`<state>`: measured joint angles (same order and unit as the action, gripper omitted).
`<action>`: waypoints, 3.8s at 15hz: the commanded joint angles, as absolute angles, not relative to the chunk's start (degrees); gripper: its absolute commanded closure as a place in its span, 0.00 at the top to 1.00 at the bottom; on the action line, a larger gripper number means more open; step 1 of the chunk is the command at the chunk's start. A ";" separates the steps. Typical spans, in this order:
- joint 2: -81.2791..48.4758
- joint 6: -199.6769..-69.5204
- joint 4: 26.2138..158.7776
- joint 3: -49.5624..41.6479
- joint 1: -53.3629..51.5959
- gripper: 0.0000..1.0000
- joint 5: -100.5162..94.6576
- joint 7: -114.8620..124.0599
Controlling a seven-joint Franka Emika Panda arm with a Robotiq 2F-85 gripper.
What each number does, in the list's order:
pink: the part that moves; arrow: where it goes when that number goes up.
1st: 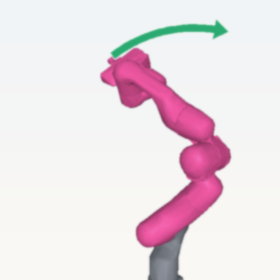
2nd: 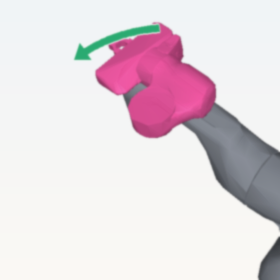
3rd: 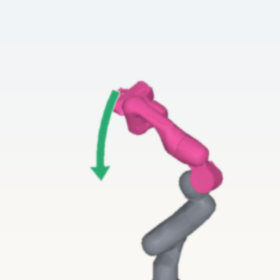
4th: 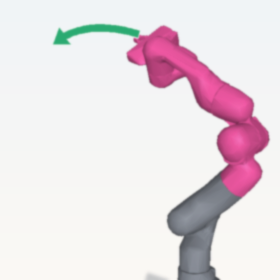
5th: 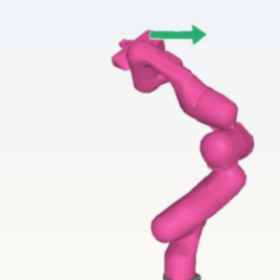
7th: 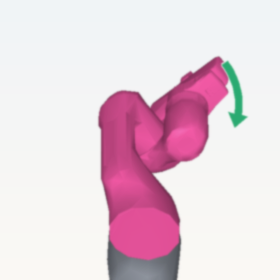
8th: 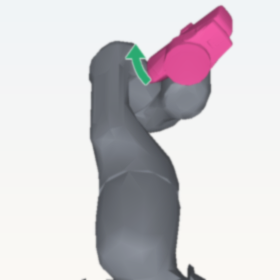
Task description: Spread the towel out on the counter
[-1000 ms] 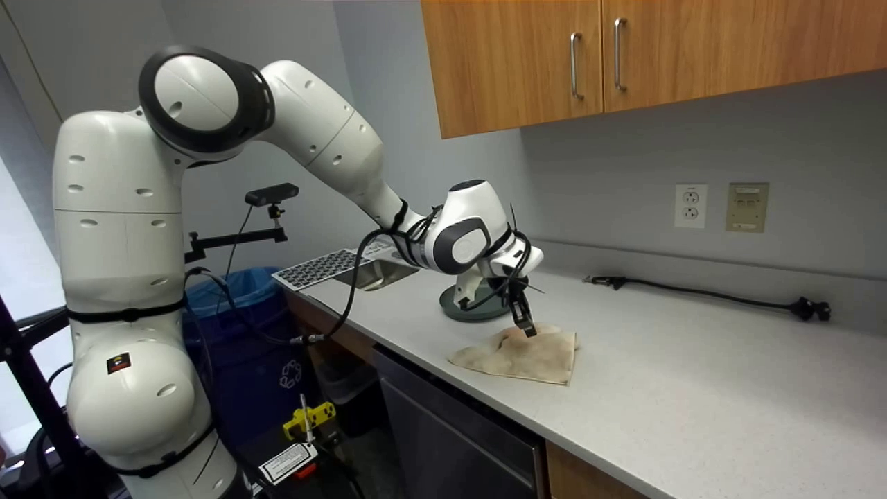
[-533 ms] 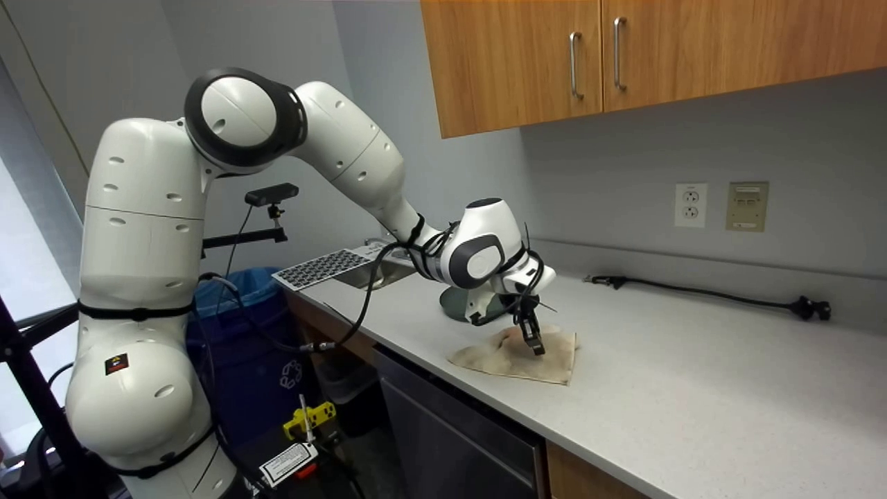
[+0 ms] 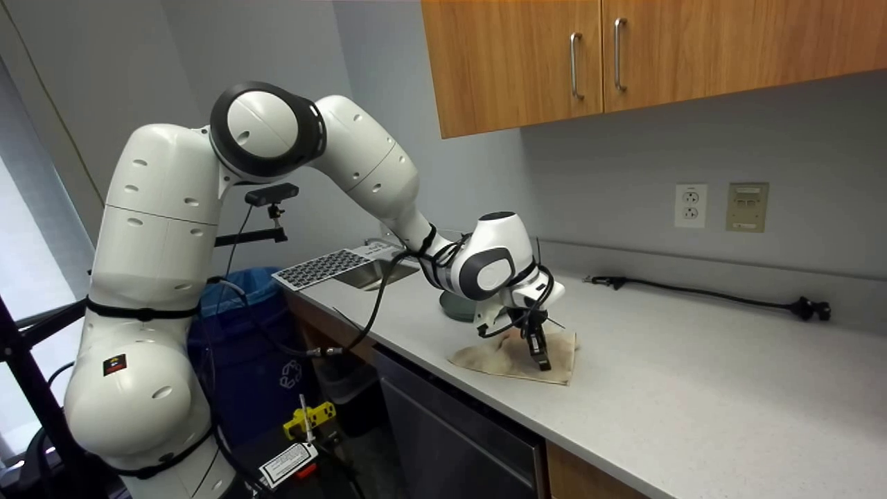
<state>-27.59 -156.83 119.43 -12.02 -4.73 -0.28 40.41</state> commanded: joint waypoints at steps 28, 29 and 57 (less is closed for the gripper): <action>-28.30 -156.71 120.48 -15.67 2.69 0.00 9.03 53.32; -28.48 -157.89 120.52 -15.58 2.80 0.00 8.97 52.95; -29.90 -166.72 121.29 -15.14 3.56 0.00 9.36 47.22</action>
<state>-28.98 -165.13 121.15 -16.47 2.32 8.01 50.12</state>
